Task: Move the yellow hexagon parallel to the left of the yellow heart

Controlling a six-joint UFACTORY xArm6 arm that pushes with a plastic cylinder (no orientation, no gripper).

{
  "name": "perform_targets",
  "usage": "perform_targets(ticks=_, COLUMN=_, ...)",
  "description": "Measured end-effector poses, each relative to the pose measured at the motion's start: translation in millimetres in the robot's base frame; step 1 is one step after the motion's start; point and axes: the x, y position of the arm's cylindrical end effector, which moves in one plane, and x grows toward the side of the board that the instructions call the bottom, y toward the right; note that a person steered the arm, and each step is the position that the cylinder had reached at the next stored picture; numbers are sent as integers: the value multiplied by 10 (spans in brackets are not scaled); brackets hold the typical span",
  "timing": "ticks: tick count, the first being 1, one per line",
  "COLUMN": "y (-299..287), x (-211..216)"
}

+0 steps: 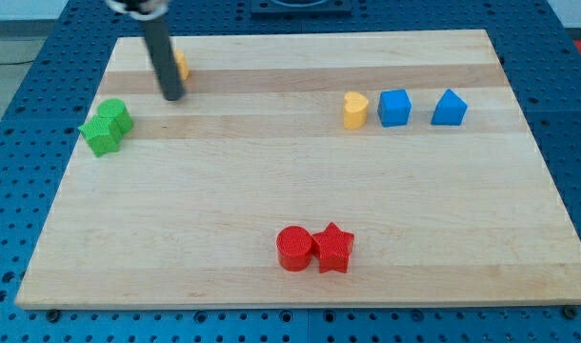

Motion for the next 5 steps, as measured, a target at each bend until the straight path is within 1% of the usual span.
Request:
perform_targets(ticks=1, y=-413, x=-265)
perform_targets(ticks=2, y=-412, x=-492)
perform_targets(ticks=4, y=146, x=-528)
perform_targets(ticks=5, y=171, x=-744)
